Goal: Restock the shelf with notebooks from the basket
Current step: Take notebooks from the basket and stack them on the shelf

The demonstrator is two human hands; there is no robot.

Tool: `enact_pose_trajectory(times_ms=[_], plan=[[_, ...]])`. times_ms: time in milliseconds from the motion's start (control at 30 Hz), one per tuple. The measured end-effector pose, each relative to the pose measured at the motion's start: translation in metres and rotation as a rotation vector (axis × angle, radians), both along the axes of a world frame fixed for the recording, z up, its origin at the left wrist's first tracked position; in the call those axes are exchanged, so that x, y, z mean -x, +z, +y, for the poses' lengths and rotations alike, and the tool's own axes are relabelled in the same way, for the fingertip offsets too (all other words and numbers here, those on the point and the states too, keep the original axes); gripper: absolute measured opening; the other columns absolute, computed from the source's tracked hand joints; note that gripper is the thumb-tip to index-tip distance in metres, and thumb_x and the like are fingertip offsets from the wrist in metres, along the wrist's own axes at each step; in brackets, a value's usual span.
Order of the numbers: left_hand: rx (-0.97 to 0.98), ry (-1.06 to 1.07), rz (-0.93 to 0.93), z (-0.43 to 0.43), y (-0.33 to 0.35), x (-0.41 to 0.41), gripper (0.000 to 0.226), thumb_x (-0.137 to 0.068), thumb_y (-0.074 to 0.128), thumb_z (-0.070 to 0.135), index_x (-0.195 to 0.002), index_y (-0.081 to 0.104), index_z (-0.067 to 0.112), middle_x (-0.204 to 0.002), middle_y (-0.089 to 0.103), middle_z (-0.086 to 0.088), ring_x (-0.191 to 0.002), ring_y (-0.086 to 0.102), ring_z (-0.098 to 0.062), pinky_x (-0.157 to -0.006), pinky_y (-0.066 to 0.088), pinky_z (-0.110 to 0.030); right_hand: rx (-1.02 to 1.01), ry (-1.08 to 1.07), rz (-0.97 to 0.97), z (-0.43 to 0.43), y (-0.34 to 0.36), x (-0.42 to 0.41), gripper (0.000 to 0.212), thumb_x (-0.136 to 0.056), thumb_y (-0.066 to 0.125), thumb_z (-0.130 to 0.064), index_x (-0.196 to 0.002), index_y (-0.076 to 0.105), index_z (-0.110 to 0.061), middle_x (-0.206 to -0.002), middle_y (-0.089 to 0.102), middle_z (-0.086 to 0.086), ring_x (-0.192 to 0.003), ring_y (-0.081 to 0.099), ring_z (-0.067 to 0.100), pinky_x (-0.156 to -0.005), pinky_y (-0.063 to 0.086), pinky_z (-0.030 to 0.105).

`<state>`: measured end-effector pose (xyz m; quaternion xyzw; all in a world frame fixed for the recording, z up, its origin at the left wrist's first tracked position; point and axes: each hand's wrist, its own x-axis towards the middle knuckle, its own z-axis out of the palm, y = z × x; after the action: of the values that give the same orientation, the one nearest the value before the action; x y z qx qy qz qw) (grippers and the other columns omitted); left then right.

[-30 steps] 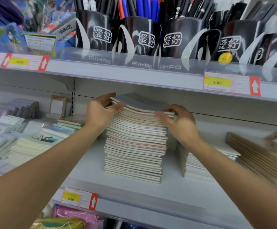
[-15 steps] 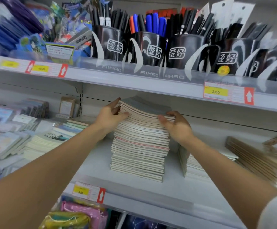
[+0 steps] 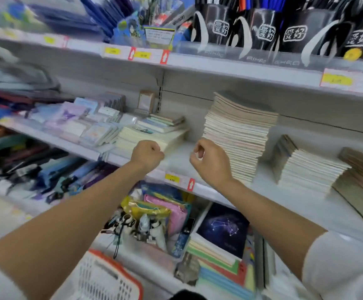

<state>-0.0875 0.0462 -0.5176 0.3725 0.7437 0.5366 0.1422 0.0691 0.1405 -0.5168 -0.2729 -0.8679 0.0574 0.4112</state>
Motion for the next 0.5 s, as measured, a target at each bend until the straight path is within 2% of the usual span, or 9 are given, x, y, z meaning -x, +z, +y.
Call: enact_pose_trajectory(times_ms=[67,100,167,233,333,433,500], plan=[[0.056,0.035,-0.077,-0.039,-0.035,0.014,0.042,-0.075,0.062,0.003,-0.046,0.036,0.020,-0.051,0.037,0.000,-0.058,0.039,-0.018,-0.064,0.034,-0.029,0.097,0.102,-0.101,-0.034,-0.034,0.020,0.011,-0.081,0.063,-0.018,-0.077,0.053,-0.019,-0.070,0.053,-0.006,-0.067,0.053,0.020,-0.059,0.042,0.034],[0.100,0.057,-0.099,-0.058,-0.054,0.021,0.037,-0.074,0.062,0.007,-0.047,0.041,0.020,-0.053,0.042,0.001,-0.058,0.042,-0.016,-0.063,0.036,-0.031,0.137,0.150,-0.170,-0.051,-0.053,0.029,0.012,-0.080,0.063,-0.018,-0.075,0.052,-0.020,-0.070,0.054,-0.006,-0.068,0.054,0.020,-0.060,0.043,0.034],[0.206,0.129,-0.163,-0.095,-0.097,0.036,0.028,-0.081,0.060,0.005,-0.058,0.049,0.016,-0.065,0.051,-0.006,-0.065,0.047,-0.020,-0.065,0.041,-0.032,0.194,0.223,-0.322,-0.084,-0.089,0.049,0.013,-0.080,0.061,-0.017,-0.073,0.051,-0.022,-0.071,0.055,-0.006,-0.068,0.055,0.020,-0.061,0.045,0.035],[0.258,0.208,-0.259,-0.130,-0.144,0.049,0.033,-0.083,0.058,0.000,-0.057,0.045,0.013,-0.060,0.044,-0.008,-0.057,0.040,-0.022,-0.060,0.036,-0.029,0.254,0.295,-0.420,-0.115,-0.125,0.069,0.014,-0.079,0.058,-0.013,-0.071,0.050,-0.023,-0.071,0.054,-0.007,-0.068,0.053,0.019,-0.059,0.045,0.035],[0.345,0.321,-0.385,-0.180,-0.211,0.063,0.023,-0.085,0.058,0.001,-0.064,0.053,0.008,-0.060,0.045,-0.008,-0.050,0.036,-0.019,-0.050,0.030,-0.022,0.368,0.361,-0.513,-0.155,-0.180,0.094,0.019,-0.083,0.055,-0.010,-0.069,0.049,-0.020,-0.070,0.052,-0.007,-0.065,0.051,0.015,-0.056,0.041,0.034],[0.412,0.408,-0.488,-0.223,-0.271,0.074,0.030,-0.085,0.058,0.001,-0.059,0.046,0.011,-0.061,0.046,-0.010,-0.049,0.038,-0.021,-0.055,0.035,-0.027,0.488,0.425,-0.652,-0.189,-0.233,0.115,0.013,-0.088,0.055,-0.011,-0.076,0.054,-0.013,-0.077,0.057,0.000,-0.071,0.055,0.021,-0.065,0.049,0.043],[0.463,0.461,-0.543,-0.250,-0.306,0.080,0.031,-0.084,0.061,0.000,-0.057,0.048,0.010,-0.058,0.047,-0.010,-0.050,0.042,-0.021,-0.060,0.037,-0.030,0.553,0.451,-0.738,-0.209,-0.265,0.124,0.010,-0.089,0.054,-0.010,-0.079,0.054,-0.008,-0.082,0.059,0.006,-0.074,0.055,0.024,-0.070,0.051,0.045]])
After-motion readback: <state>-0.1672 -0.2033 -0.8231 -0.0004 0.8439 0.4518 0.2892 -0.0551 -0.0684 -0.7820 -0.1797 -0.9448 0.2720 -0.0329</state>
